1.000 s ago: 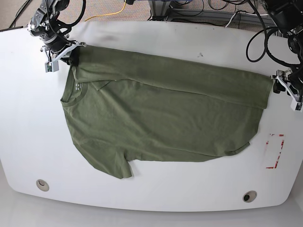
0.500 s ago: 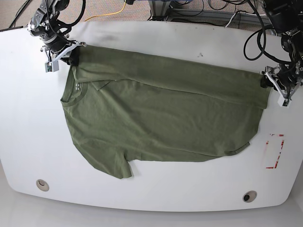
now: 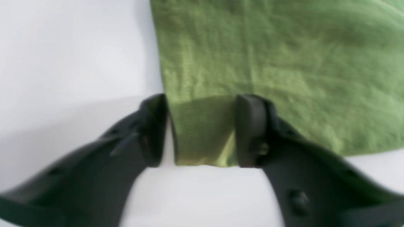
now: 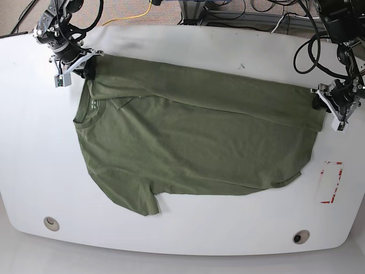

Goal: Layout the t-shirt on the table in an organized manner, then fold the t-shirt properly

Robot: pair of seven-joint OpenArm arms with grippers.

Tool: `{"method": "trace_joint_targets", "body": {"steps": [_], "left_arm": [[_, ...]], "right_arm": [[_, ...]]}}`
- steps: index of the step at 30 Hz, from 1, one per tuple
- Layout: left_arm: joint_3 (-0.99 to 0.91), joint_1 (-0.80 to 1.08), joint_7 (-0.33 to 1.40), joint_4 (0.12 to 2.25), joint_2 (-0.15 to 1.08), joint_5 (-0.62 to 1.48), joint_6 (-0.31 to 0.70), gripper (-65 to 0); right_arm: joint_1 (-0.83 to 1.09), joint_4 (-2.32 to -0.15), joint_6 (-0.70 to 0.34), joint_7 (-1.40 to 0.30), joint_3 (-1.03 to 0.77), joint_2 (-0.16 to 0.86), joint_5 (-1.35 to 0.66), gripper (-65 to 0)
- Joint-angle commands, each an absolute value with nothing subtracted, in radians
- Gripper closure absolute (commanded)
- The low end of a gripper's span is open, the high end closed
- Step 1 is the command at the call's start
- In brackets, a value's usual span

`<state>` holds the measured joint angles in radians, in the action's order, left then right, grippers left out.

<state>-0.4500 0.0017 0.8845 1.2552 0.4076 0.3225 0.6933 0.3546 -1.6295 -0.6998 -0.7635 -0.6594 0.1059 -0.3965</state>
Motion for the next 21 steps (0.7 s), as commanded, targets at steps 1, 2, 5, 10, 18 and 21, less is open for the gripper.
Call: {"method": "trace_joint_targets", "body": {"steps": [1, 2, 5, 10, 18, 21], "left_arm": [[-0.449, 0.007, 0.914, 1.256, 0.418, 0.309, 0.698, -7.6], [-0.449, 0.008, 0.914, 1.256, 0.418, 0.309, 0.698, -2.4], [-0.449, 0.016, 0.918, 1.257, 0.418, 0.309, 0.698, 0.0], [-0.45, 0.084, 0.918, 1.339, 0.418, 0.311, 0.698, 0.0], [-0.456, 0.232, 0.987, 1.56, 0.418, 0.314, 0.698, 0.0], [-0.464, 0.292, 1.01, 1.62, 0.414, 0.315, 0.698, 0.0]], "right_arm": [[0.364, -1.635, -0.698, -0.814, -0.657, 0.113, -0.367, 0.0], [0.364, -1.638, -0.698, -0.814, -0.657, 0.114, -0.364, 0.0], [0.369, -1.658, -0.698, -0.816, -0.657, 0.114, -0.36, 0.0], [0.372, -1.685, -0.698, -0.858, -0.657, 0.128, -0.358, 0.0], [0.432, -1.758, -0.698, -0.885, -0.659, 0.156, -0.358, 0.0], [0.464, -1.79, -0.698, -0.891, -0.659, 0.17, -0.358, 0.0]]}}
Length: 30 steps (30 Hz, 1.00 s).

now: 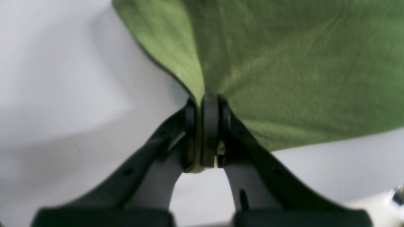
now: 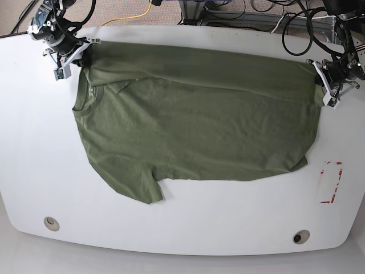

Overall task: Layout the t-shirt on the table in an organized manner, then fold the t-shirt properly
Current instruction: 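Pull the shoulder edge with both grippers to straighten the shirt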

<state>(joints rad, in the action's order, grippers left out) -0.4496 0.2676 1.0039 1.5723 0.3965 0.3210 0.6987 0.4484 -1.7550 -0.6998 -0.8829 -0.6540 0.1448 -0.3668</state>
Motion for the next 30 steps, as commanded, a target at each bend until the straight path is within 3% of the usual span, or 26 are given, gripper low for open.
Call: {"method": "trace_joint_targets", "body": {"steps": [1, 14, 26, 28, 30], "left_arm": [[-0.479, 0.315, 1.013, 1.639, 0.412, 0.315, 0.698, 0.0], [-0.547, 0.487, 1.015, 1.776, 0.378, 0.314, 0.698, 0.0], [-0.547, 0.493, 1.015, 1.781, 0.358, 0.311, 0.698, -0.1], [-0.547, 0.492, 1.015, 1.781, 0.358, 0.311, 0.698, -4.2], [-0.547, 0.492, 1.015, 1.782, 0.361, 0.311, 0.698, -11.9]], "right_arm": [[0.476, -1.797, -0.698, -0.891, -0.659, 0.179, -0.358, 0.0], [0.542, -1.808, -0.698, -0.891, -0.659, 0.203, -0.358, 0.0], [0.542, -1.81, -0.698, -0.891, -0.659, 0.202, -0.358, -1.0], [0.542, -1.81, -0.698, -0.891, -0.659, 0.202, -0.358, -3.6], [0.542, -1.81, -0.698, -0.891, -0.662, 0.203, -0.358, -13.2]]}}
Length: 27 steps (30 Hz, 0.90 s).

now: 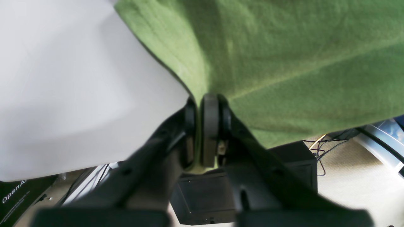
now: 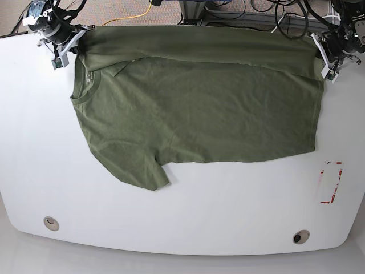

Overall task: Layout the t-shirt on the table in an organized manner, then fold the t-shirt properly
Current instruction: 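Pull the shoulder edge with both grippers to straighten the shirt, then release the shoulder and move both grippers to the shirt's hem corners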

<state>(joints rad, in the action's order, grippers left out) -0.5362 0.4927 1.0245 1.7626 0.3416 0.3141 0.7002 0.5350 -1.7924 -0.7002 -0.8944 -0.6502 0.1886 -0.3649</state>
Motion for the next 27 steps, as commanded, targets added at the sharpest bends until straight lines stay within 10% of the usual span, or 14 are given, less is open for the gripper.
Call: {"method": "trace_joint_targets", "body": {"steps": [1, 10, 27], "left_arm": [[-0.547, 0.492, 1.015, 1.782, 0.363, 0.311, 0.698, -14.7], [-0.596, 0.479, 1.018, 1.819, 0.364, 0.312, 0.698, -34.7], [-0.601, 0.257, 1.182, 1.949, 0.39, 0.314, 0.698, -34.9]], "right_arm": [[0.542, -1.811, -0.698, -0.891, -0.665, 0.203, -0.358, -17.6], [0.558, -1.902, -0.698, -0.892, -0.668, 0.208, -0.357, -65.0], [0.354, -1.966, -0.698, -0.97, -0.659, 0.228, -0.335, -65.0]]}}
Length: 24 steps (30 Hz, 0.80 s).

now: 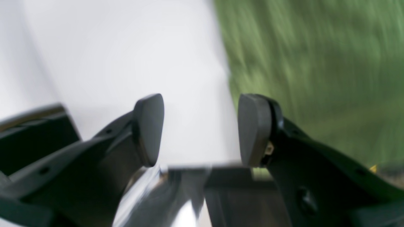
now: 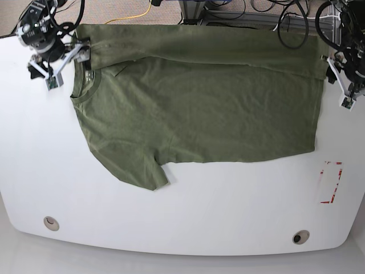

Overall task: Layout the t-shirt on the table in an organized manner, then fold the t-shirt properly
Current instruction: 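Release the shoulder and move both grippers to the shirt's hem corners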

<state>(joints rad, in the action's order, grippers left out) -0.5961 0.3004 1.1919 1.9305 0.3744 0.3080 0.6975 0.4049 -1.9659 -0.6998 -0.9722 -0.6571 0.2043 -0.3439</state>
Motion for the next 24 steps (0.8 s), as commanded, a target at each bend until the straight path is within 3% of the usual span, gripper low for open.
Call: {"method": "trace_joint_targets", "body": {"steps": [1, 13, 24], "left_arm": [[-0.601, 0.24, 1.182, 1.949, 0.39, 0.312, 0.698, -34.9], [-0.496, -0.143, 1.179, 1.767, 0.386, 0.278, 0.698, -34.6], [-0.394, -0.383, 1.004, 1.402, 0.321, 0.102, 0.698, -34.6]], "right_arm": [[0.329, -1.96, -0.698, -0.977, -0.657, 0.228, -0.329, -65.0], [-0.122, -1.618, -0.698, -0.981, -0.498, 0.232, -0.124, -65.0], [-0.409, -1.144, -0.698, -0.783, -0.46, 0.271, -0.045, -65.0]]}}
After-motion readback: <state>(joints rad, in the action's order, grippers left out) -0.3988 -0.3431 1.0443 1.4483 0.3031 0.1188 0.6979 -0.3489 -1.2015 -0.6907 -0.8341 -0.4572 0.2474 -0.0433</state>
